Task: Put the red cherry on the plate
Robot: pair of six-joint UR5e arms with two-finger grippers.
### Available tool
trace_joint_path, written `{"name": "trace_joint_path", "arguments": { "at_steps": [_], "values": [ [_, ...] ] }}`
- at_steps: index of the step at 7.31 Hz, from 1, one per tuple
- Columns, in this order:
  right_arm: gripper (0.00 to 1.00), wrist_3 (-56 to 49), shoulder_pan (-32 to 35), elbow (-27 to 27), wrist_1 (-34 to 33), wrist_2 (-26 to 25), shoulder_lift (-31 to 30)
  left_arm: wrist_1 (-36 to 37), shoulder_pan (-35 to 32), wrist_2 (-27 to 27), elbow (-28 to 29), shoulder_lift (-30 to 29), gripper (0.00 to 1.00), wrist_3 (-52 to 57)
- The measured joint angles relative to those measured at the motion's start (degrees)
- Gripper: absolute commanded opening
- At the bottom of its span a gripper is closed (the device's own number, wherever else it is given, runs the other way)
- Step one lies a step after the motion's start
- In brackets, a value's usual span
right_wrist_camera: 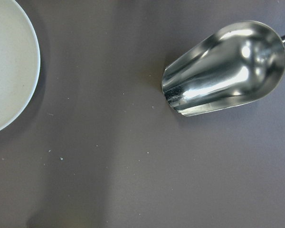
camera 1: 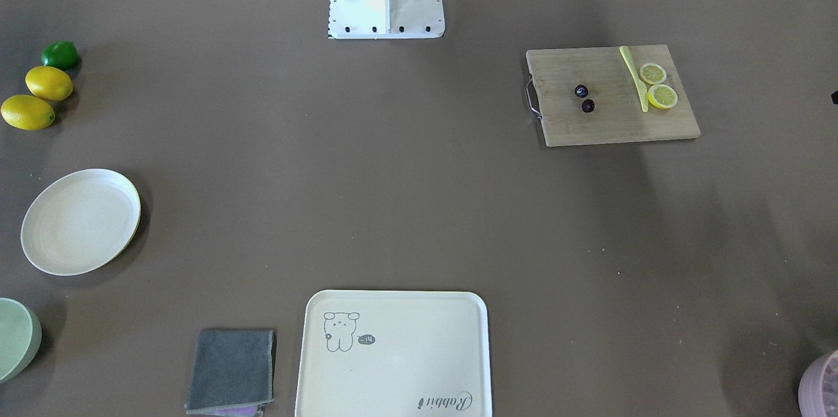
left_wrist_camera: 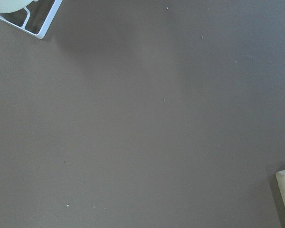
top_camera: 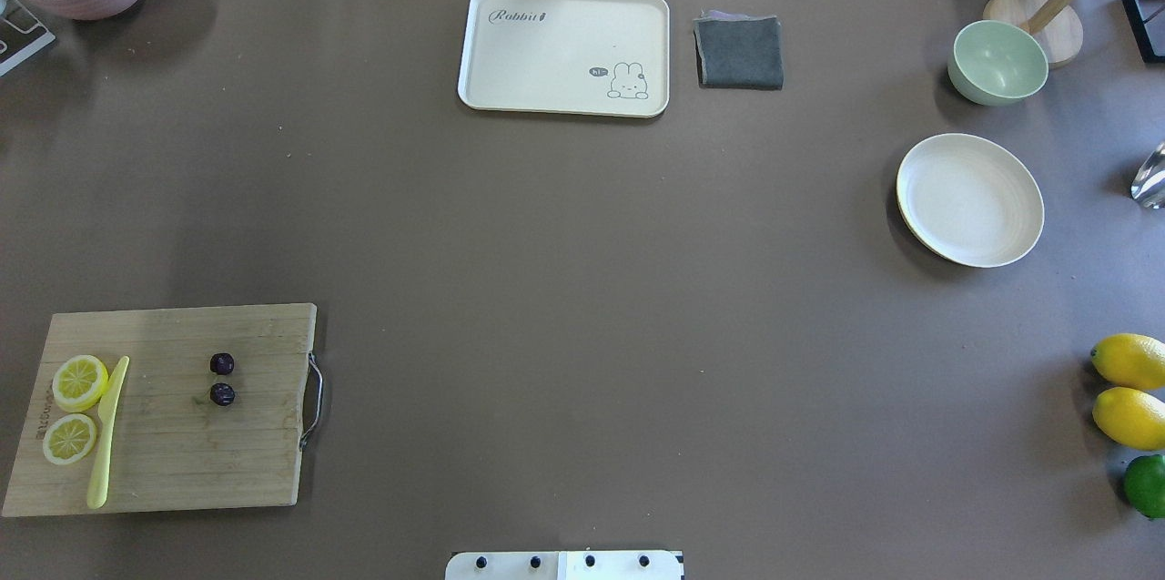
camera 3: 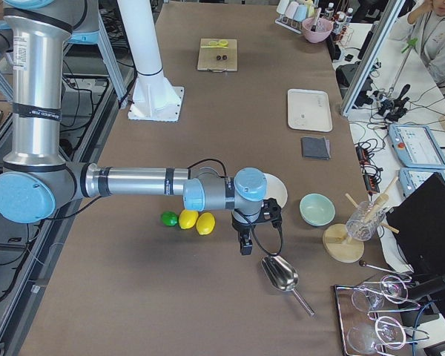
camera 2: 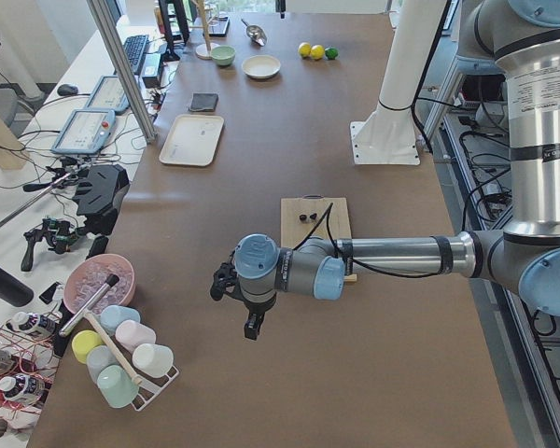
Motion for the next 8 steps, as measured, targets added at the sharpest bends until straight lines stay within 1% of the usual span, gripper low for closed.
{"name": "trace_joint_path", "arguments": {
  "at_steps": [3, 6, 8],
  "values": [
    [1.0, 0.0, -0.1, 0.8, 0.3, 0.7, -0.8, -1.1, 0.1, 0.2, -0.1, 0.1, 0.98, 0.3],
    [1.0, 0.6, -0.1, 0.4, 3.8, 1.6, -2.5, -1.4, 0.2, 0.1, 0.0, 0.2, 0.98, -0.2],
    [1.0, 0.9, -0.1, 0.4, 4.6, 5.2, -3.7, -1.5, 0.2, -0.2, -0.1, 0.1, 0.98, -0.2]
  ]
}}
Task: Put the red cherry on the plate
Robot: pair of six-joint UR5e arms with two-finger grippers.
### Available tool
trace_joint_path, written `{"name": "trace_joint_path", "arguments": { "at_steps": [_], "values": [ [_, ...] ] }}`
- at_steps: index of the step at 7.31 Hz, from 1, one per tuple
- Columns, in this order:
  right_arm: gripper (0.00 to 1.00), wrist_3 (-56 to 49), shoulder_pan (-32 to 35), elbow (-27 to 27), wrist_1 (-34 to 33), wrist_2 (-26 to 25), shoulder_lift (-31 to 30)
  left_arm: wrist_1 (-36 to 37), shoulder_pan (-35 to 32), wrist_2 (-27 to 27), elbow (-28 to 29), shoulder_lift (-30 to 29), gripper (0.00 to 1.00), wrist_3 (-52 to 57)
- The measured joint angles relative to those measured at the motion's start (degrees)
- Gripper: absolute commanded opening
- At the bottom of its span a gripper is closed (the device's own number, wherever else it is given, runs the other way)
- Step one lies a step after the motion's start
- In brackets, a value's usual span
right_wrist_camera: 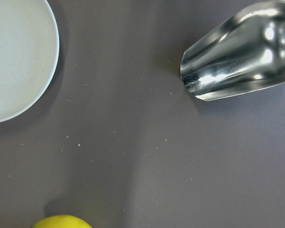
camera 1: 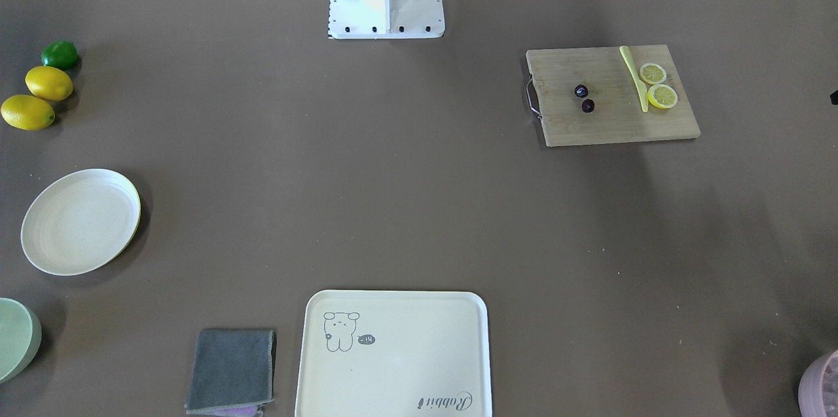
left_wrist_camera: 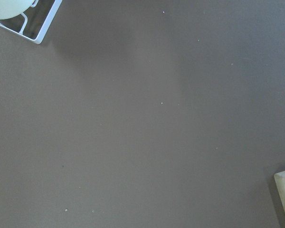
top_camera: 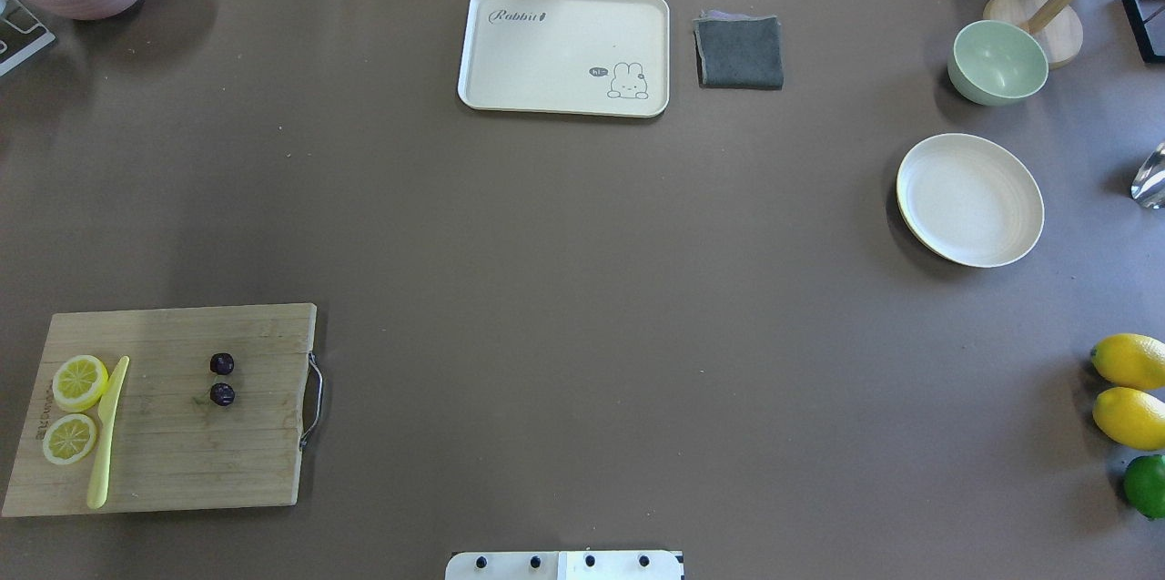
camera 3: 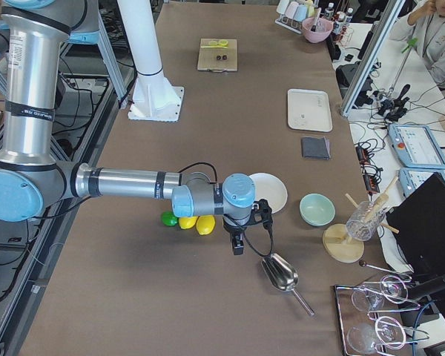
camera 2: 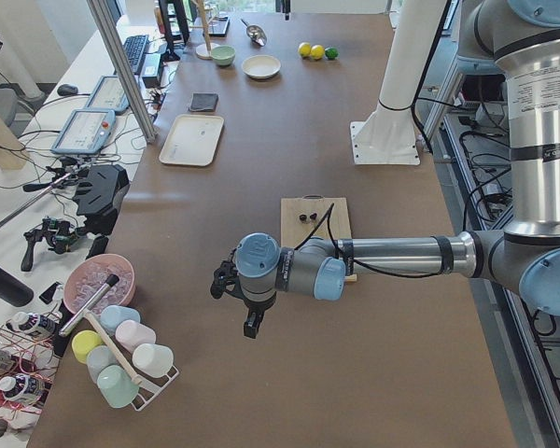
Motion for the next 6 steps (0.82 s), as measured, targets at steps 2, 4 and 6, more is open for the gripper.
{"name": "trace_joint_path", "arguments": {
  "at_steps": [2, 4, 6],
  "values": [
    [0.98, 0.3, 0.0, -0.2, 0.1, 2.6, -0.7, 0.0, 0.0, -0.1, -0.1, 0.0, 0.98, 0.0],
    [0.95, 3.5, -0.1, -2.1, 0.3, 3.2, 2.3, -0.1, 0.0, 0.0, -0.5, 0.0, 0.98, 0.0],
    [0.89, 13.7, -1.5, -5.3, 4.3, 3.8, 5.9, -0.2, 0.0, 0.1, -1.1, -0.1, 0.98, 0.0]
  ]
}}
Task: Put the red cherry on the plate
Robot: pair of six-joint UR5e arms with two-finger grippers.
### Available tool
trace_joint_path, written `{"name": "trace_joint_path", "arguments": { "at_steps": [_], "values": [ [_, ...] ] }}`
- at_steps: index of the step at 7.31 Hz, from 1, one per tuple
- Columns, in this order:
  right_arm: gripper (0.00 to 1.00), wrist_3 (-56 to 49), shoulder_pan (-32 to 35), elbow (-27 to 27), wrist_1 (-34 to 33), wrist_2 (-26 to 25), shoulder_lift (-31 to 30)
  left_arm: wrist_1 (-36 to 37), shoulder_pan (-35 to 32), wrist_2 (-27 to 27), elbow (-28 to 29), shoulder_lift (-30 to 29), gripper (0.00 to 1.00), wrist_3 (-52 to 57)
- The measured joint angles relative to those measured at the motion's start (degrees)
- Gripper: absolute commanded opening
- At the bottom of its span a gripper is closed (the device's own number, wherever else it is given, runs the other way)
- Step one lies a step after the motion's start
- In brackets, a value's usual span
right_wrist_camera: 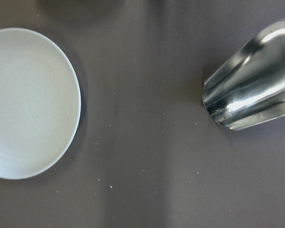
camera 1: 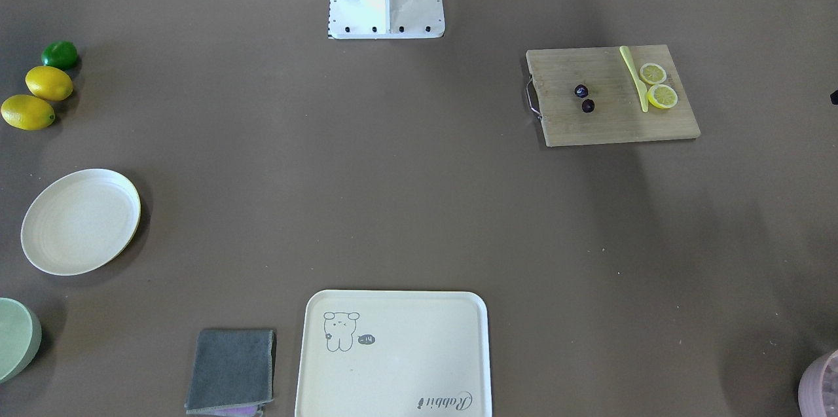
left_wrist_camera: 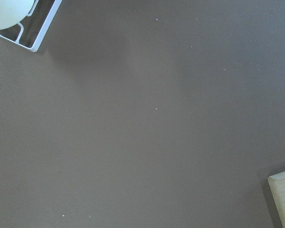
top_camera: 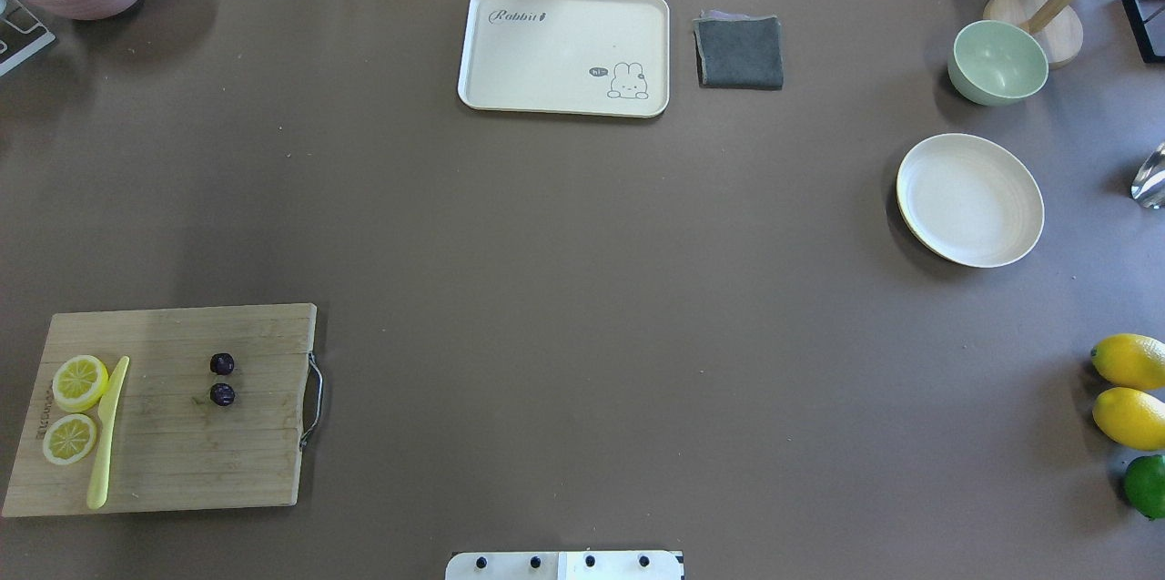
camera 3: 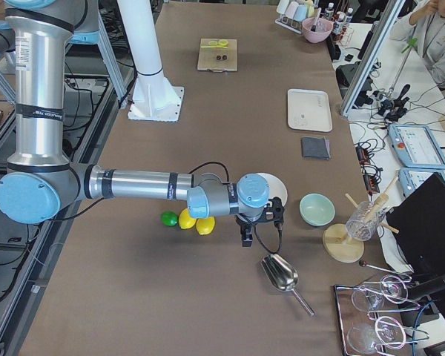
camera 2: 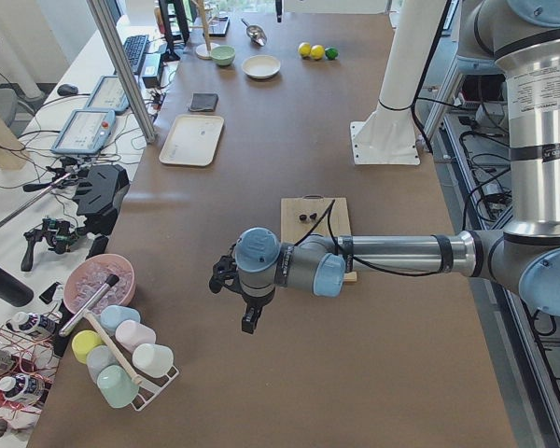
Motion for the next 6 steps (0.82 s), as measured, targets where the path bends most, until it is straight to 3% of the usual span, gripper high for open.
{"name": "trace_joint_path", "arguments": {
  "at_steps": [3, 6],
  "values": [
    [0.82, 14.3, -5.7, -10.8, 14.9, -0.2, 6.1, -0.1, 0.0, 0.2, -0.1, 0.1, 0.98, 0.2],
    [0.74, 17.6, -11.0, -15.3, 18.7, -0.4, 10.3, -0.1, 0.0, 0.2, 0.0, 0.1, 0.98, 0.2]
  ]
}}
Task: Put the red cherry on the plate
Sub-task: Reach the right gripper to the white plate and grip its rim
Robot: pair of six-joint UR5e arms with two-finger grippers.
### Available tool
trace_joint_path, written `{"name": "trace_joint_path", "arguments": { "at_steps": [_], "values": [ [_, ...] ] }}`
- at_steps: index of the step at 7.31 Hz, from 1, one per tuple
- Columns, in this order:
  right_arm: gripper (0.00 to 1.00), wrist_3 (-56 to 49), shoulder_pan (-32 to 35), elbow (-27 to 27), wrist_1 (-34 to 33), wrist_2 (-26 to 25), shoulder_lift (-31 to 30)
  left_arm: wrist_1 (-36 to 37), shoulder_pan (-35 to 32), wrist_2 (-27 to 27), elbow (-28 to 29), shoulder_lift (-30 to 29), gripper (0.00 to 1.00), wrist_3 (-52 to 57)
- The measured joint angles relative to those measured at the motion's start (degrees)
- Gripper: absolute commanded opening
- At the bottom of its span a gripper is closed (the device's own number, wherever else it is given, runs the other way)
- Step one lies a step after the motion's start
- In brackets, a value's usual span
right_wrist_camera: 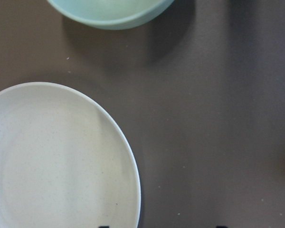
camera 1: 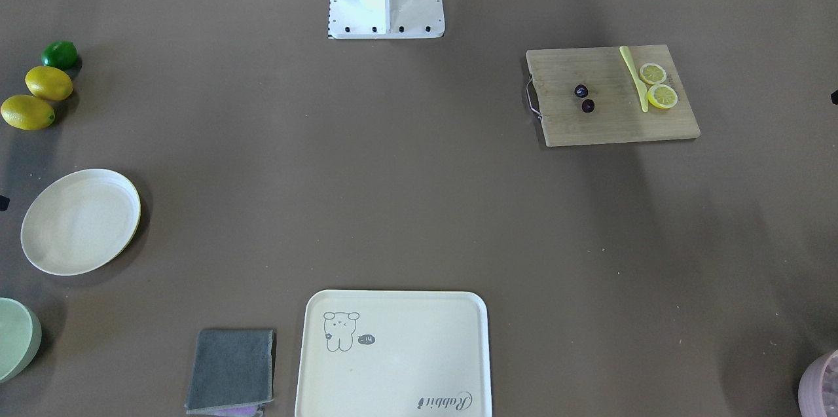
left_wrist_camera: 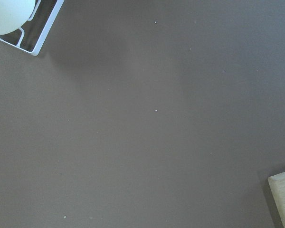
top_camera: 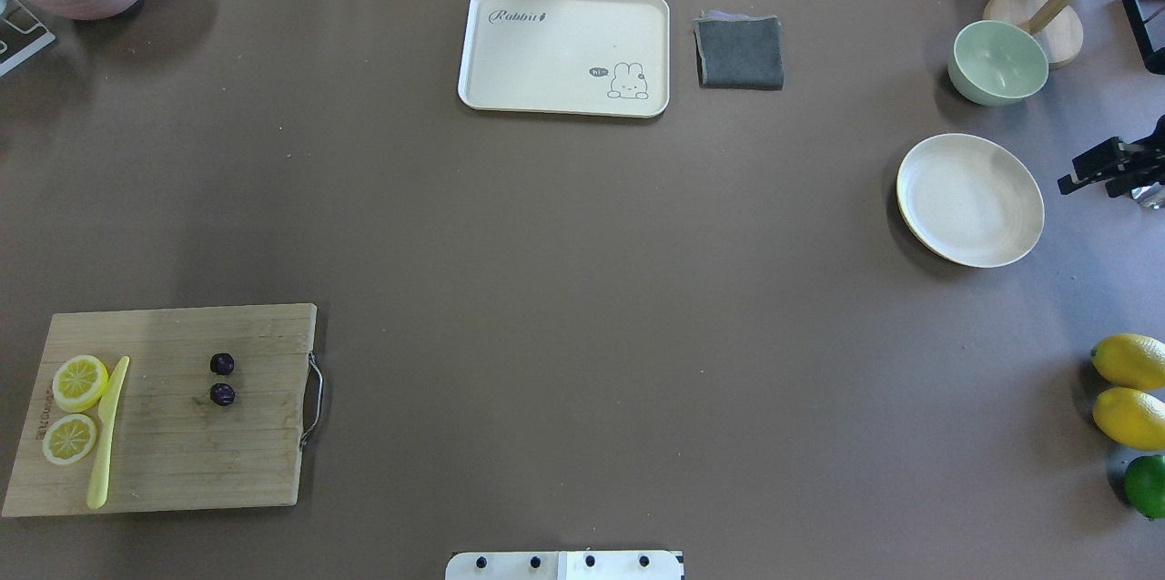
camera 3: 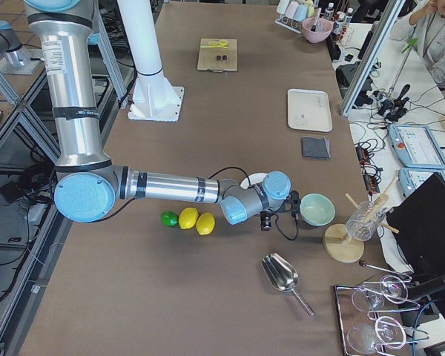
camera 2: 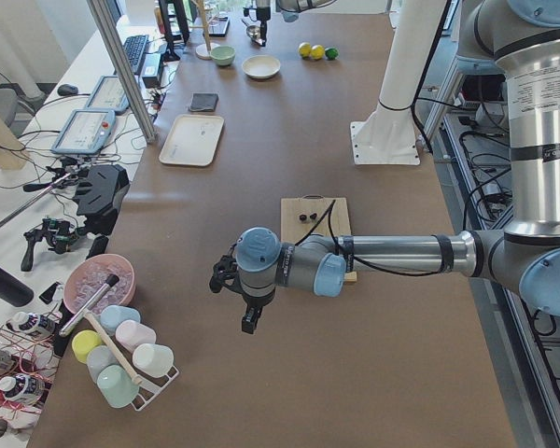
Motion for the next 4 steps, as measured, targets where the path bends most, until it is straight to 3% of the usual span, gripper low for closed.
{"name": "trace_joint_path", "arguments": {
  "at_steps": [3, 4],
  "values": [
    [0.64, 0.1, -3.4, -2.0, 1.3, -0.5, 0.6, 0.0, 0.0, 0.0, 0.1, 0.0, 0.98, -0.1],
    [0.56, 0.1, -4.0, -2.4, 1.6, -0.7, 0.9, 0.0, 0.0, 0.0, 0.1, 0.0, 0.98, -0.1]
  ]
}}
